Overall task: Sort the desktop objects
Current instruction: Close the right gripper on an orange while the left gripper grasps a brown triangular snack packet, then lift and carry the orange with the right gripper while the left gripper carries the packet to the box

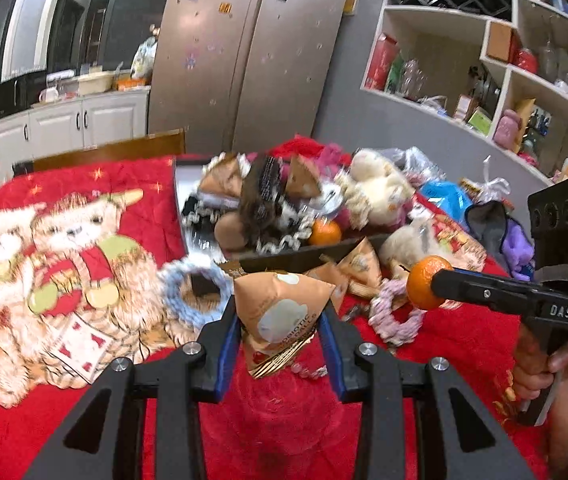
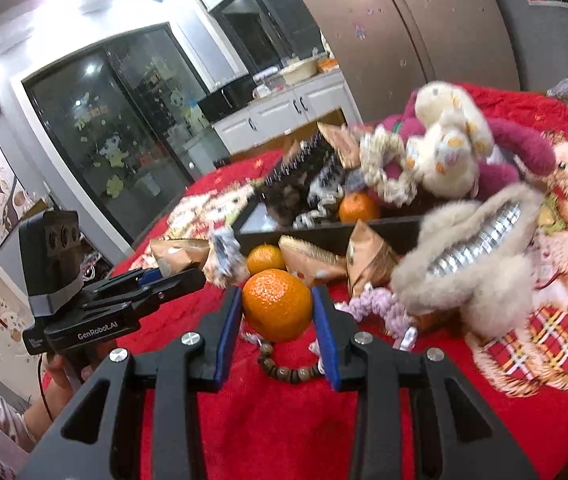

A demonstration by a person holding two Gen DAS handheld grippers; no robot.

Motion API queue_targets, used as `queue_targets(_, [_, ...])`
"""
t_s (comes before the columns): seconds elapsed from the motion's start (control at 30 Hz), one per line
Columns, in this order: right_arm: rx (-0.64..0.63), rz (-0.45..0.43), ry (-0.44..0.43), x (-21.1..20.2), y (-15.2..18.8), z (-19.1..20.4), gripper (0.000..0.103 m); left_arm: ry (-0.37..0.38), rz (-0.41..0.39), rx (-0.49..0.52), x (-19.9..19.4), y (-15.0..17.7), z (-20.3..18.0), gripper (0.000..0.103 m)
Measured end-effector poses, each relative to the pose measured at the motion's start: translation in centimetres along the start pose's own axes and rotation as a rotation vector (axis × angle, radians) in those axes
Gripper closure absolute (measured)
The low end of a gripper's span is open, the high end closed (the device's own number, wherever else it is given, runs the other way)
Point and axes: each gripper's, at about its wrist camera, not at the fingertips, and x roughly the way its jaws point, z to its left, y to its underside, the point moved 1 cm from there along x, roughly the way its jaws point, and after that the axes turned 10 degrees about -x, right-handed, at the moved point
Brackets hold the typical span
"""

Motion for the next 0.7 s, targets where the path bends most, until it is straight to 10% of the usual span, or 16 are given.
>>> queue_targets(0.7, [-0.148,-0.117,0.01,-4.4,-3.5,7.0,0.066,-0.149,-0.107,0.026,-4.2,-3.5,-3.4,0.066])
